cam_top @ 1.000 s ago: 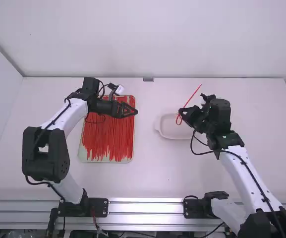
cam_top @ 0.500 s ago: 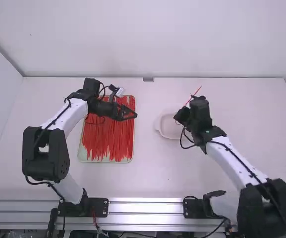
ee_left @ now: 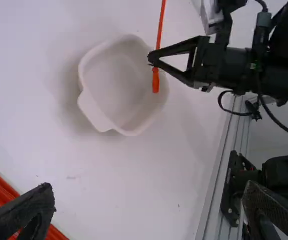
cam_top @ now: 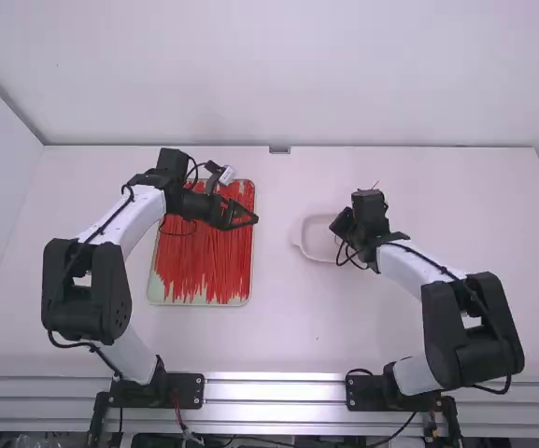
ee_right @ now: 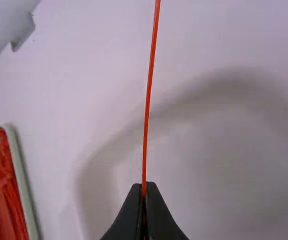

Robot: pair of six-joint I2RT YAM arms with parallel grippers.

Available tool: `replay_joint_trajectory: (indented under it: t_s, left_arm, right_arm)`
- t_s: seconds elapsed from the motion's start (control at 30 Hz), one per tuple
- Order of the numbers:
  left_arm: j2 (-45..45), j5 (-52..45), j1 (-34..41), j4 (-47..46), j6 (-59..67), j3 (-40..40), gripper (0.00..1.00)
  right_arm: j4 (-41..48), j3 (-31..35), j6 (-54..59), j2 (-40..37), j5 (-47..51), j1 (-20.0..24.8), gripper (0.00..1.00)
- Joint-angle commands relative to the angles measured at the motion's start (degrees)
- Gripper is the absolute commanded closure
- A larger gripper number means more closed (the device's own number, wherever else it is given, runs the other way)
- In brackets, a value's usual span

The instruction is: Fasten the cable tie

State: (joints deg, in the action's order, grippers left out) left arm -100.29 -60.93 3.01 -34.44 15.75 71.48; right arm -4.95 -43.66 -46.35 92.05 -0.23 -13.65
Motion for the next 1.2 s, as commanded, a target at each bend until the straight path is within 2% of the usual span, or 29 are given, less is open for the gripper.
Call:
replay_joint_trajectory:
  t_s: [0.0, 0.73, 0.77, 0.83, 1.03, 1.17]
  left_arm:
    - [0.66, -0.46, 0.0, -0.07, 0.81, 1.2, 0.01]
    - [0.66, 0.37, 0.0, -0.02, 0.61, 1.2, 0.01]
    - [0.66, 0.37, 0.0, -0.02, 0.63, 1.2, 0.01]
    - [0.66, 0.37, 0.0, -0.02, 0.61, 1.2, 0.01]
    - [0.66, 0.37, 0.0, -0.04, 0.63, 1.2, 0.01]
    - [0.66, 0.37, 0.0, -0.02, 0.61, 1.2, 0.01]
  right_arm:
    - [-0.74, -1.33, 0.09, 2.05, -0.26, -0.09, 1.0]
    - [-1.27, -1.33, 0.13, 3.15, -0.37, -0.59, 1.0]
    - [-1.2, -1.33, 0.11, 3.15, -0.37, -0.59, 0.96]
    - [-1.09, -1.33, 0.13, 3.15, -0.37, -0.59, 0.8]
    - [-1.31, -1.33, 0.09, 3.15, -0.33, -0.59, 0.65]
    - [-1.27, -1.33, 0.04, 3.15, -0.39, -0.09, 0.51]
